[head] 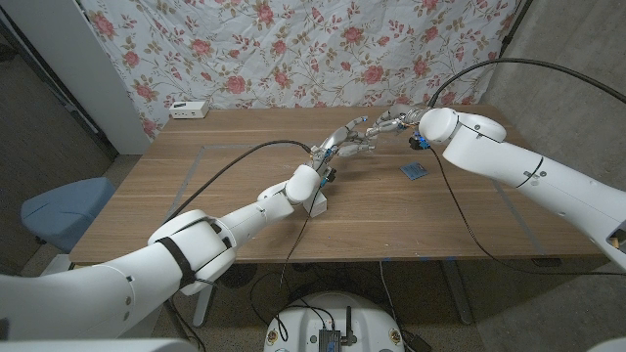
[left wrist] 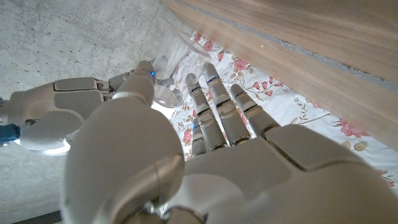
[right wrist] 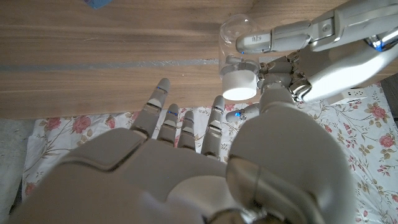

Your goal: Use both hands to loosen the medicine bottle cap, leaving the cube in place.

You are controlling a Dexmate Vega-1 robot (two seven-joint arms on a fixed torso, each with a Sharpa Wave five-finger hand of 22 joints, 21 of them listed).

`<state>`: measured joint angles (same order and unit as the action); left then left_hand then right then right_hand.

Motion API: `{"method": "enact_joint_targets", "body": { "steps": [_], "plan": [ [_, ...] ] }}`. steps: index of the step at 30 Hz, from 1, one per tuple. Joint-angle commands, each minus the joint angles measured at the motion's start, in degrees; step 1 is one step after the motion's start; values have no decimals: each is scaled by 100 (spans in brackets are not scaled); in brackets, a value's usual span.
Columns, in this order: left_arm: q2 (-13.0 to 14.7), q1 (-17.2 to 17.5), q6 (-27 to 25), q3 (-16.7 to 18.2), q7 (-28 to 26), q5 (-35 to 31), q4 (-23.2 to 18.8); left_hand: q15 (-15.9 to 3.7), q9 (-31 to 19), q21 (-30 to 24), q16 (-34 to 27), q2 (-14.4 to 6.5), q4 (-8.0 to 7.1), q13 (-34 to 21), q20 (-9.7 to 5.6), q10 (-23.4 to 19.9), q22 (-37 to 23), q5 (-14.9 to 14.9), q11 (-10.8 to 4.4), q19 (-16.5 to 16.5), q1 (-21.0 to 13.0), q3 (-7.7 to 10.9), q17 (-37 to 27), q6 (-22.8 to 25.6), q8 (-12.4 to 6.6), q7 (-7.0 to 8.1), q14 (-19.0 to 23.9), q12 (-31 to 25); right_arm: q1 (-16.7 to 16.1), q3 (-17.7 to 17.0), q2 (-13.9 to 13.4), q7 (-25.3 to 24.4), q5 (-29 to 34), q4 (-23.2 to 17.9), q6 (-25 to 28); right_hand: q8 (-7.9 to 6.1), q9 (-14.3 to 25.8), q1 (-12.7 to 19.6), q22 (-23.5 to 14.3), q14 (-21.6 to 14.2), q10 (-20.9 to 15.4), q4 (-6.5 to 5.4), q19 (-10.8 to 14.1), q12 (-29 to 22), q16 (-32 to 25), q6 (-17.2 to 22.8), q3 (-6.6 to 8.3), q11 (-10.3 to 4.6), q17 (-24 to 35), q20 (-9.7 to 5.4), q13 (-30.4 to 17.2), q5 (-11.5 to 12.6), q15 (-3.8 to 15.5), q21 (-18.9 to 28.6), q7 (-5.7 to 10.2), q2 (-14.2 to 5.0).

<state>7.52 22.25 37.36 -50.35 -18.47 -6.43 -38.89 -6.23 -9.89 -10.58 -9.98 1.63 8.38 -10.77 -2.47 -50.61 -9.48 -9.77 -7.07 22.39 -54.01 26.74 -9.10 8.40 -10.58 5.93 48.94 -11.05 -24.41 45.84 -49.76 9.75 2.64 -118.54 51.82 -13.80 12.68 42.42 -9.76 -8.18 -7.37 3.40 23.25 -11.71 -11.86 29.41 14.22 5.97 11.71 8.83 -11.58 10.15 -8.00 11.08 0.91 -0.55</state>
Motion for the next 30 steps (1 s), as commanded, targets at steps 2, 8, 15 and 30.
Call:
{"method": "enact_joint_targets", "body": {
  "steps": [2,8,15,30],
  "plan": [
    [-14,0,-2,-2,13,-2,19,-513,-16,-5,6,-47,7,-30,-42,-134,-6,-35,-88,-31,-32,42,-7,64,-16,-5,38,-27,-31,6,6,-92,-26,17,53,-70,31,-19,-25,-75,-63,24,73,-41,-37,174,6,48,-2,10,-28,21,-36,44,1,-20],
    [-34,-11,23,-7,32,14,70,-514,-16,-5,6,-53,4,-30,-35,-132,-6,-35,-86,-32,-28,46,-7,82,-20,-10,39,-25,-47,10,28,-157,-21,18,74,-160,57,18,-23,-121,-127,76,105,-55,-47,393,30,49,-11,10,-27,32,-39,48,28,-56],
    [-39,-14,31,-13,37,22,92,-518,-16,-5,5,-46,11,-30,-33,-137,-6,-35,-85,-32,-35,45,-8,106,-26,17,38,-27,-39,29,47,-180,-27,42,70,-258,87,69,-22,-161,-173,139,129,-57,-53,613,56,52,-20,-1,-26,38,-39,49,74,-83],
    [-130,-110,129,-36,43,63,341,-510,-17,-5,6,-47,6,-30,-31,-143,-6,-34,-82,-32,-26,46,-7,118,-23,38,38,-28,-16,83,84,-223,18,125,27,-354,132,119,-22,-232,-263,210,165,-69,-73,796,83,30,-21,-19,-25,44,-9,51,123,-121]
  ]
}}
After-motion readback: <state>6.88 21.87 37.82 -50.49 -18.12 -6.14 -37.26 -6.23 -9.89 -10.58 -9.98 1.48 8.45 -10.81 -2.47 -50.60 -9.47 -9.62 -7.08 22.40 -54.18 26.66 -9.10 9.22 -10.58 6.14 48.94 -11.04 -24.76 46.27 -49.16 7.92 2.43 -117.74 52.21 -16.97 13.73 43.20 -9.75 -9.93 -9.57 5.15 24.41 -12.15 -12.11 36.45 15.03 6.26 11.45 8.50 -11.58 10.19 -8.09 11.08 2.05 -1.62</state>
